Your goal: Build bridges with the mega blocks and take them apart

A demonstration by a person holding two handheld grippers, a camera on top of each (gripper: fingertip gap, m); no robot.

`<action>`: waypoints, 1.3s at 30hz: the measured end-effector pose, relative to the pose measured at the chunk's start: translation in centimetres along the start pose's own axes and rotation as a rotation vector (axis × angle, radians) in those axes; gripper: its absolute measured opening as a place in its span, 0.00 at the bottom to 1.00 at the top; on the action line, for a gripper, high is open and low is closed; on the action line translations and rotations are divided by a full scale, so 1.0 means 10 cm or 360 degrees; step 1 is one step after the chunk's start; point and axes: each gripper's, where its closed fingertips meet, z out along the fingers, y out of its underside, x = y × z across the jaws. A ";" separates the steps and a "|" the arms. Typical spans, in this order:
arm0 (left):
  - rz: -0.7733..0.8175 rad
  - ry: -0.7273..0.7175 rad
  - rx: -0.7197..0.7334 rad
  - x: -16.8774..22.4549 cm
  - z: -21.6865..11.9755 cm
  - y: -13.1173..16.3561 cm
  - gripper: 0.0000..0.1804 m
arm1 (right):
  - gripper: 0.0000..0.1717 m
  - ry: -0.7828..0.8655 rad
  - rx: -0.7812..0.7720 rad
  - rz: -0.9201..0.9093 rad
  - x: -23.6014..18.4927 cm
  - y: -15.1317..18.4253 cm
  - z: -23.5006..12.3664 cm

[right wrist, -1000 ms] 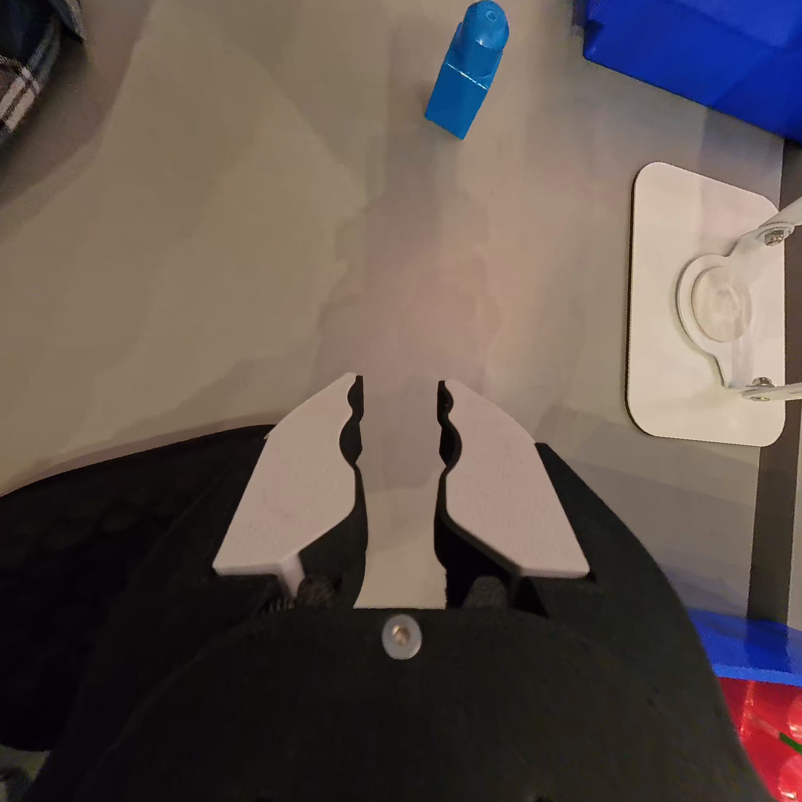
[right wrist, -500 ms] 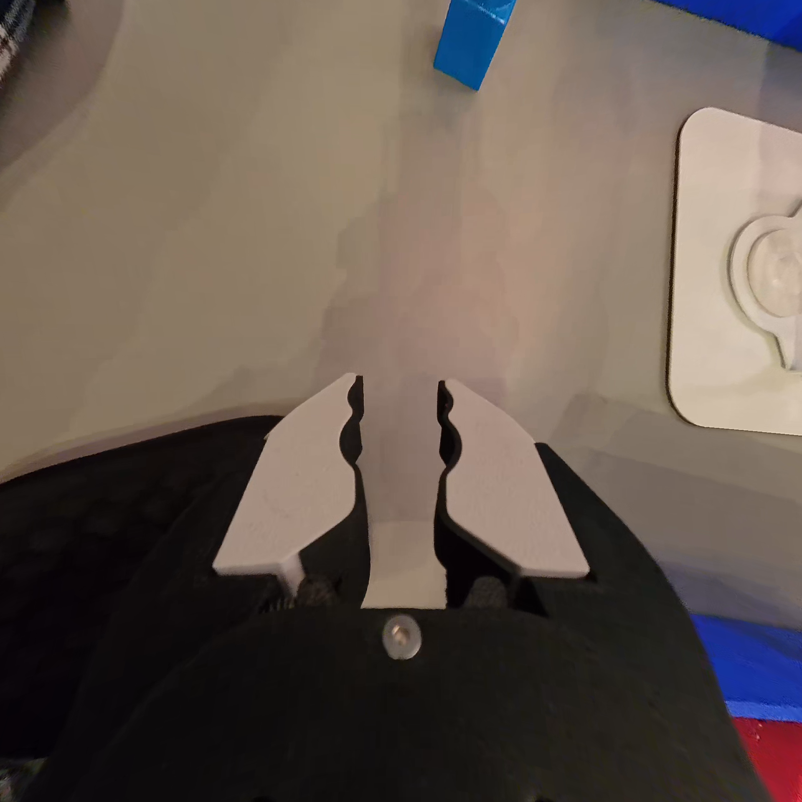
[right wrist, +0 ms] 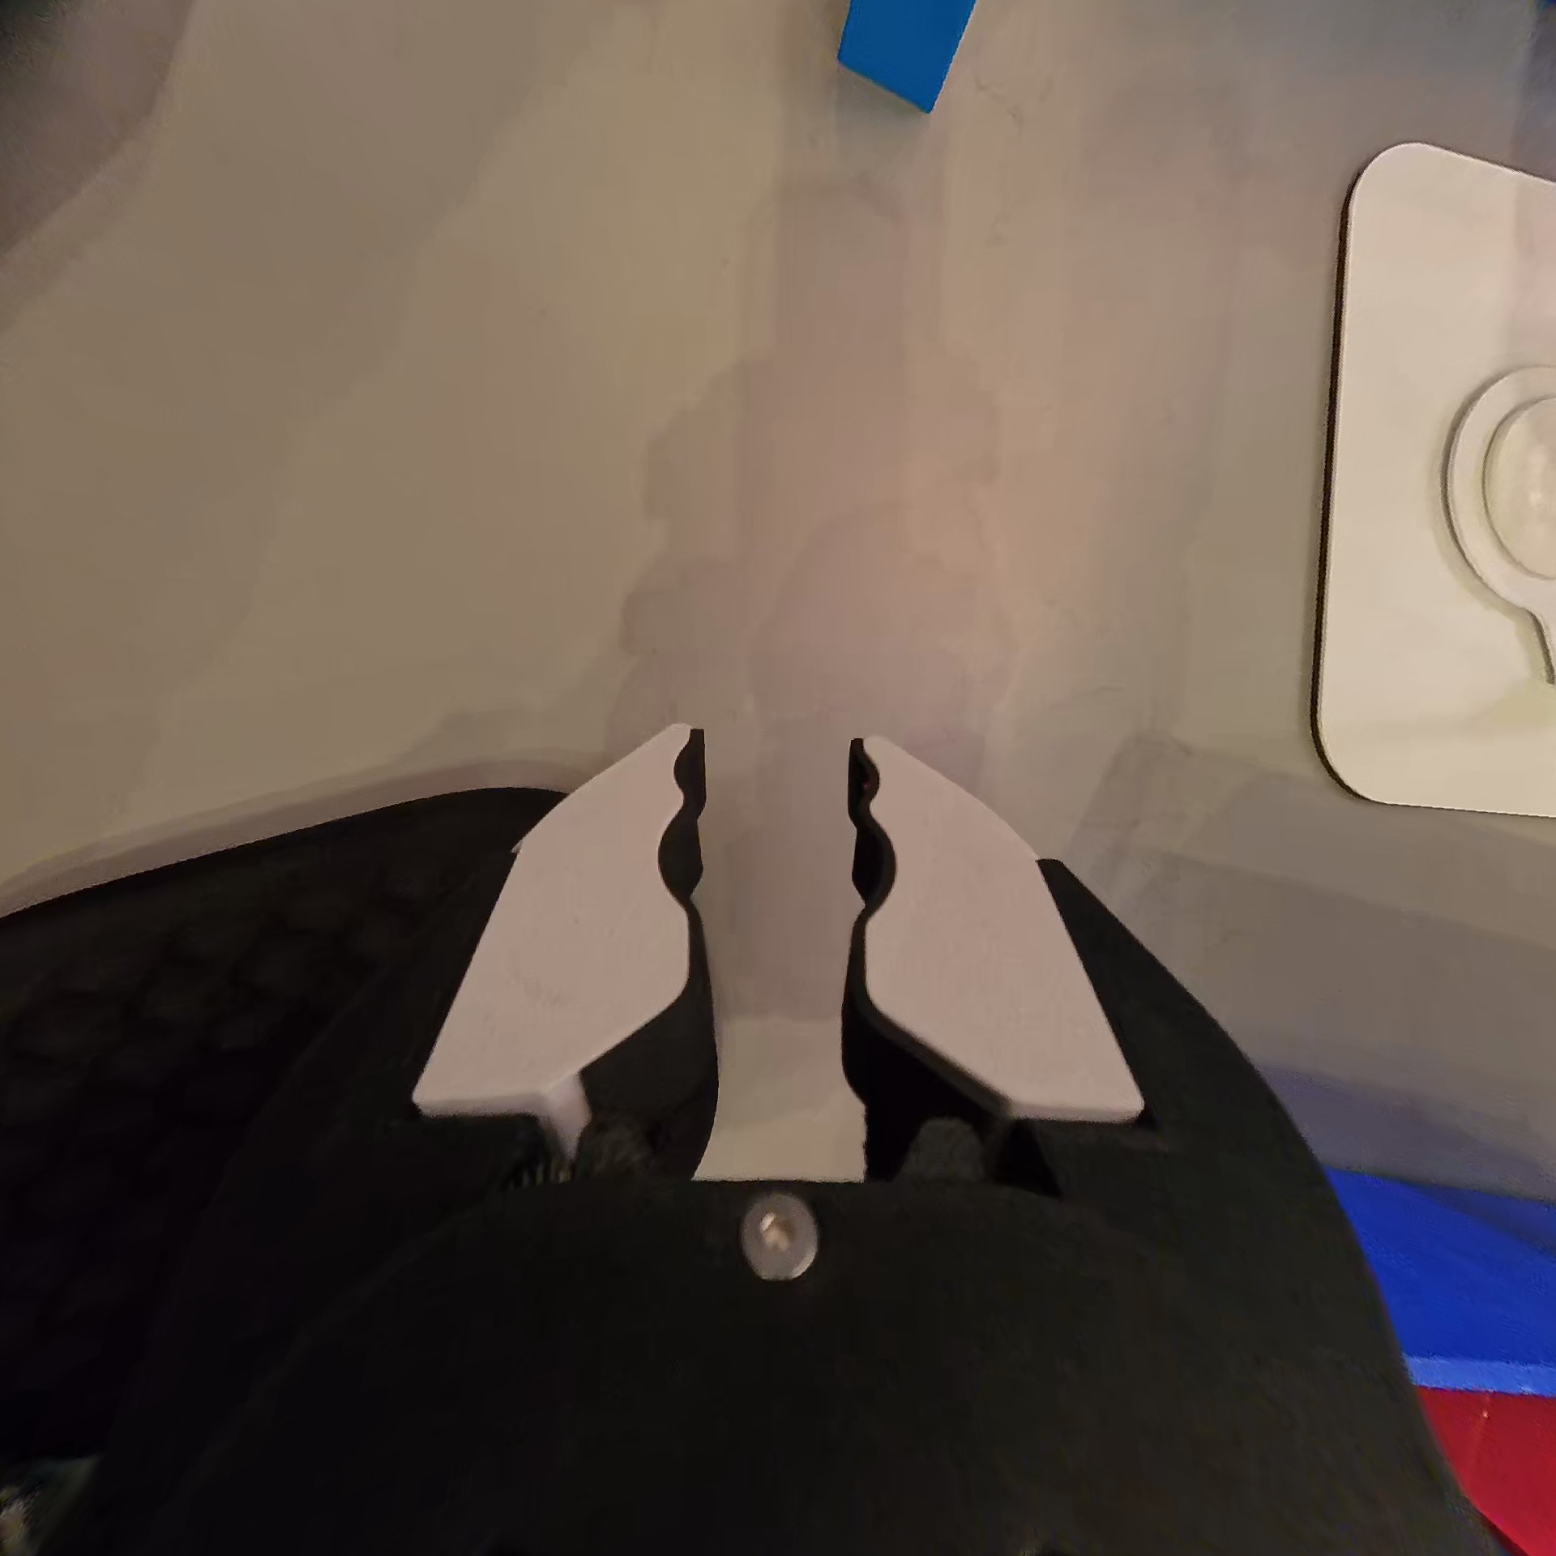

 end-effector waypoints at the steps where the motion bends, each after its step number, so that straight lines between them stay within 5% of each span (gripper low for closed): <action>1: -0.0015 -0.0015 0.0008 -0.01 0.00 -0.01 0.20 | 0.19 0.0000 0.0002 -0.0001 0.00 0.00 0.00; 9: -0.0427 -0.0094 0.0197 -0.11 -0.34 -0.06 0.19 | 0.19 -0.0006 -0.0011 0.0004 0.01 0.02 0.03; 14: -0.0857 -0.0211 0.0703 0.19 -1.29 -0.35 0.19 | 0.19 -0.0009 0.0008 0.0001 0.00 -0.01 0.02; 19: -0.1121 -0.0155 0.1515 0.97 -2.17 -1.18 0.18 | 0.19 -0.0015 0.0026 -0.0033 -0.04 -0.09 0.02; 24: -0.1530 -0.0004 0.1614 1.44 -1.91 -1.76 0.18 | 0.19 0.0001 0.0044 -0.0088 -0.09 -0.21 -0.01; 30: -0.2033 0.0042 0.1694 1.39 -1.63 -1.87 0.18 | 0.19 0.0008 0.0061 -0.0125 -0.14 -0.26 -0.06; 39: -0.2031 -0.0018 0.1417 1.41 -1.33 -1.94 0.18 | 0.18 0.0004 0.0061 -0.0137 -0.16 -0.26 -0.08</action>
